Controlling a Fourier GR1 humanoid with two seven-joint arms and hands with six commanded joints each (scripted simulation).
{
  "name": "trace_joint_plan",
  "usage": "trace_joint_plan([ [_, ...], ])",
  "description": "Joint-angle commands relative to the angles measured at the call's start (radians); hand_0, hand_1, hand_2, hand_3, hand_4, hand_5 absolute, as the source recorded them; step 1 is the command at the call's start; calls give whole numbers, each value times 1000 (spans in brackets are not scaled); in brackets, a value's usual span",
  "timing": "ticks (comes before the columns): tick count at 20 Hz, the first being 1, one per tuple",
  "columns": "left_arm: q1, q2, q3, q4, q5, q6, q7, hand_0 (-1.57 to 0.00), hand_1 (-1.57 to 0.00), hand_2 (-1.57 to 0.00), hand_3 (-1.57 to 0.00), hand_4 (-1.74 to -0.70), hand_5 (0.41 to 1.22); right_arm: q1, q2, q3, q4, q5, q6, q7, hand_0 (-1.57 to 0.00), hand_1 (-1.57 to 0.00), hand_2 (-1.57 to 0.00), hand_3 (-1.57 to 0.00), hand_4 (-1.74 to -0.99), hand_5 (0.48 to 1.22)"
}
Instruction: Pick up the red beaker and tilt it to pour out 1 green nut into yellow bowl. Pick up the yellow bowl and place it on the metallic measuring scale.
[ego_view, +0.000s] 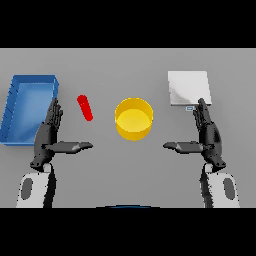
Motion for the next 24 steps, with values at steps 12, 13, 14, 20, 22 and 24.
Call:
trace_joint_plan([
  [12, 109, 52, -115, -162, -138, -4, 53, 1, 1, 1, 1, -1224, 660, 101, -50, 142, -121, 288, -79, -85, 1, 1, 1, 1, -1235, 678],
  [13, 121, 54, -128, -180, -152, -5, 40, 1, 1, 1, 1, -1226, 661, 97, -49, 144, -117, 283, -73, -84, 1, 1, 1, 1, -1241, 680],
  [14, 120, 62, -123, -181, -145, -11, 45, 1, 1, 1, 1, -1230, 662, 101, -48, 147, -131, 282, -71, -82, 1, 1, 1, 1, -1245, 681],
  [20, -14, 34, -110, -21, -147, -13, 65, 1, 1, 1, 1, -1356, 724, 111, -45, 140, -136, 231, -35, -97, 1, 1, 1, 1, -1286, 676],
  [22, -61, 40, -100, 43, -155, -16, 59, 1, 1, 1, 1, -1377, 738, 99, -46, 132, -144, 217, -32, -94, 1, 1, 1, 1, -1304, 678],
  [24, -104, 32, -85, 100, -150, -11, 43, 1, 1, 1, 1, -1382, 739, 111, -51, 127, -150, 210, -27, -98, 1, 1, 1, 1, -1312, 681],
])
